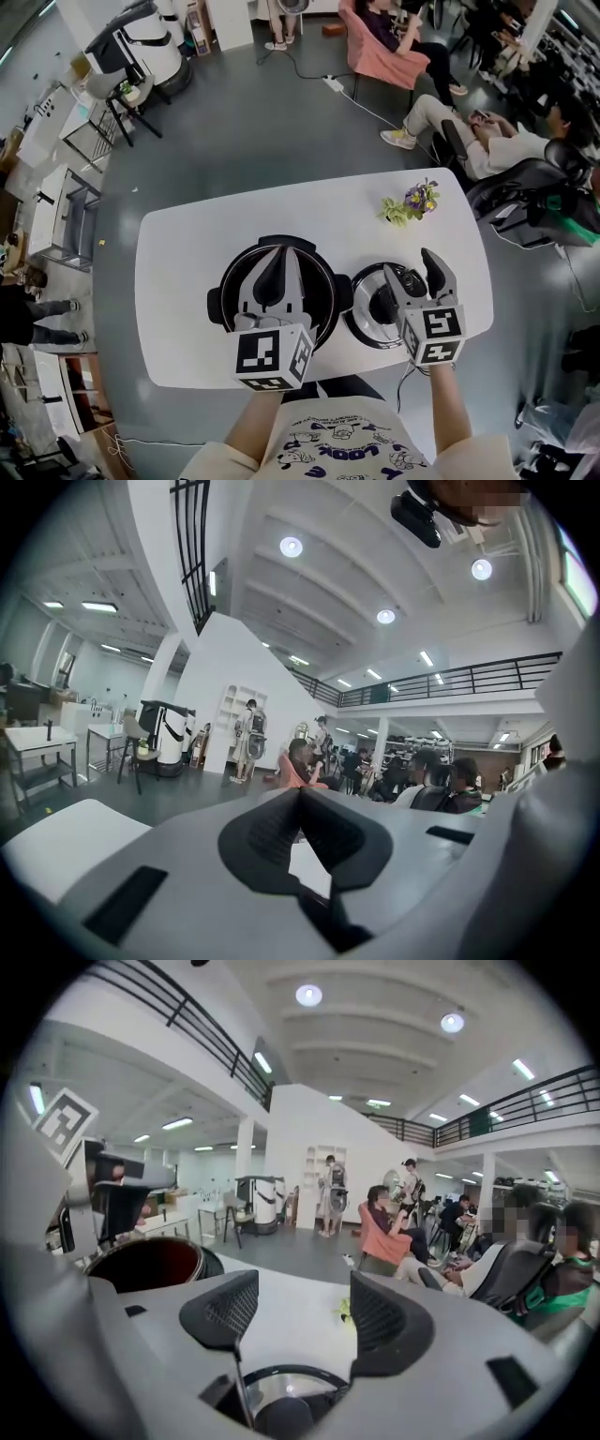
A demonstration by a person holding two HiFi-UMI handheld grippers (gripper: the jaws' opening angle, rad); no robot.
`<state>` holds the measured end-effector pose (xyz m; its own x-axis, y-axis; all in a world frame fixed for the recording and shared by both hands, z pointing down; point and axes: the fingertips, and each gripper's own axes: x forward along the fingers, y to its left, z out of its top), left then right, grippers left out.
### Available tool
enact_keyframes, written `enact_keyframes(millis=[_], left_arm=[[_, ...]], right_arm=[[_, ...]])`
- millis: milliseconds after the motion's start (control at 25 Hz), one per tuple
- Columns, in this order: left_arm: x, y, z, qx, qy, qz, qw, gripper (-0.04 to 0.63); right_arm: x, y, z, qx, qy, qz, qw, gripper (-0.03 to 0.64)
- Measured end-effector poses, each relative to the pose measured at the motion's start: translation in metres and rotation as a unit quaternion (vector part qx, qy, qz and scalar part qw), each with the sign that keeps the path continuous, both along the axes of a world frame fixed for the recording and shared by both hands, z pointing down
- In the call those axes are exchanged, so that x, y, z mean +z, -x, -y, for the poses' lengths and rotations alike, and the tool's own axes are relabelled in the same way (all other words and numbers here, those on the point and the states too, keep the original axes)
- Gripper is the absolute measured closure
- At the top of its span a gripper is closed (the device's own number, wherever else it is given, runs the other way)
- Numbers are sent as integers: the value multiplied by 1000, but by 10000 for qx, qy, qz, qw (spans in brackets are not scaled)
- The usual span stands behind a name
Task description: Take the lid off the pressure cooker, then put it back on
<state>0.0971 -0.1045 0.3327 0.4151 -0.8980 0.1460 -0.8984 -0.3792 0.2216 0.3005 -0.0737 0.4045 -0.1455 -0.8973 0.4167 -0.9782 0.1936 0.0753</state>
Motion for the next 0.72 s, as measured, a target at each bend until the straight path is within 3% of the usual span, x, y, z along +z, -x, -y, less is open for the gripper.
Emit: enact_keyframes(millis=[280, 480, 720], left_arm=[[-37, 11, -9, -56, -393, -97, 9992, 581], [-59, 12, -15, -105, -672, -95, 9976, 581], [-69, 10, -14, -148, -869, -6, 9961, 581]], right_arm=[[-81, -2, -11, 557, -1118, 244, 9919, 412], [-111, 1, -19, 700, -1512, 211, 9858, 462], [-129, 6, -19, 865, -1874, 136, 9784, 583]])
